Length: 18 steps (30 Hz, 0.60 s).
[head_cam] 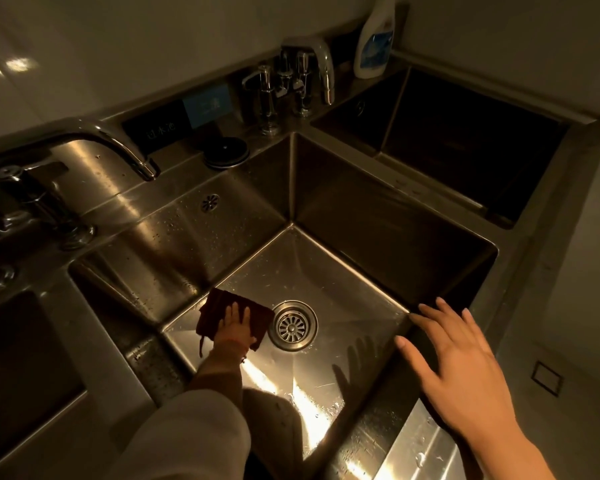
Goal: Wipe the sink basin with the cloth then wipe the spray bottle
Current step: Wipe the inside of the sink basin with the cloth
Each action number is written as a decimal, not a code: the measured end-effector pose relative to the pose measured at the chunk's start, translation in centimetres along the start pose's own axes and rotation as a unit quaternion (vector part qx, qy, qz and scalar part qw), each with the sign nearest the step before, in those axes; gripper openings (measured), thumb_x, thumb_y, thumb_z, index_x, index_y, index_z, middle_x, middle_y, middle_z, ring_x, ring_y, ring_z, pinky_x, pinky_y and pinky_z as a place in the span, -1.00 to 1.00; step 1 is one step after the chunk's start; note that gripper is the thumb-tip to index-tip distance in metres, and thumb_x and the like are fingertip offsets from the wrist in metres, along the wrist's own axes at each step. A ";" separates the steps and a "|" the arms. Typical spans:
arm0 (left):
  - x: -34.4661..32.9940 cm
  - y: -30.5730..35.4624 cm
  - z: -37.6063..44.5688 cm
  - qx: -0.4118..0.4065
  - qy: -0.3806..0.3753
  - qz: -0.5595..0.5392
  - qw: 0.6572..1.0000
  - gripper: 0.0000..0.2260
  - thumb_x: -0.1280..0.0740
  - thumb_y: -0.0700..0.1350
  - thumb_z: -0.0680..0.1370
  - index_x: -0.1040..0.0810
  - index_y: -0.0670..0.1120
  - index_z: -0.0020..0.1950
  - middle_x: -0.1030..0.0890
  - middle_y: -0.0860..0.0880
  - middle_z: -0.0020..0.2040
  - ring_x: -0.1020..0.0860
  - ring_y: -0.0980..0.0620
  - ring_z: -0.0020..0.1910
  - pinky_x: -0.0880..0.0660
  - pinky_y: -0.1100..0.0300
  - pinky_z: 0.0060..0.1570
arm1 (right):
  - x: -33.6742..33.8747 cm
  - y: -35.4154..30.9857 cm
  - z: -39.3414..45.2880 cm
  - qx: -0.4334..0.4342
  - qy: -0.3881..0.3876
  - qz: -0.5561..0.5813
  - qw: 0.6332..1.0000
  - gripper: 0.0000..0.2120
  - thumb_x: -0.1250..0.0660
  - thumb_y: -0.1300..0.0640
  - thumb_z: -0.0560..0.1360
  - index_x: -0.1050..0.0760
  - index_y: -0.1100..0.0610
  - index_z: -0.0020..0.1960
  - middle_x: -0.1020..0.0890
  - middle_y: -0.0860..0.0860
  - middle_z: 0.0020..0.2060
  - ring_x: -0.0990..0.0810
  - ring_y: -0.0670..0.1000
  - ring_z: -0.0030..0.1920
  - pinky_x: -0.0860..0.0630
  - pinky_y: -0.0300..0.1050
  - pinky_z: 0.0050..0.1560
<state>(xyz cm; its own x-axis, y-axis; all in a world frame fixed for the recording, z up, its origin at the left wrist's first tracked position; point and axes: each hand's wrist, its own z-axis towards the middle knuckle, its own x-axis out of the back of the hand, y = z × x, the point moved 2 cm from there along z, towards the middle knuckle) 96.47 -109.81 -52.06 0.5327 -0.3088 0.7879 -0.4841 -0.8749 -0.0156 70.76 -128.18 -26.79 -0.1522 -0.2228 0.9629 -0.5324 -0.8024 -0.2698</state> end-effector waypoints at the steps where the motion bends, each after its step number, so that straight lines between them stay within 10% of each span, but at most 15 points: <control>1: 0.0 0.2 -0.2 0.010 0.010 -0.015 1.000 -0.32 -0.18 0.05 0.63 0.15 -0.12 0.58 0.17 -0.22 0.57 0.16 -0.19 0.56 0.02 -0.01 0.52 | 0.1 0.0 -0.2 -0.012 0.014 0.003 1.000 -0.38 0.07 -0.31 0.47 -0.43 0.03 0.29 -0.44 -0.01 0.33 -0.18 -0.04 0.44 0.03 -0.01 0.48; 18: -0.2 0.4 0.3 0.073 0.001 -0.081 0.994 -0.24 -0.18 0.11 0.62 0.19 -0.22 0.57 0.22 -0.33 0.54 0.19 -0.26 0.54 0.03 -0.01 0.52 | 0.0 -0.1 -0.9 -0.103 0.074 0.045 0.991 -0.61 -0.09 0.01 0.55 -0.43 0.17 0.29 -0.46 0.09 0.31 -0.16 0.02 0.45 0.10 0.03 0.48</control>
<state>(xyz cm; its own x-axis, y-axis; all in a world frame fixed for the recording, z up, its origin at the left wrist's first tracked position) 96.39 -110.22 -52.42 0.5937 -0.1593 0.7887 -0.2858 -0.9580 0.0217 70.11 -127.57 -26.79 -0.3202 -0.1923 0.9276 -0.6668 -0.6498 -0.3649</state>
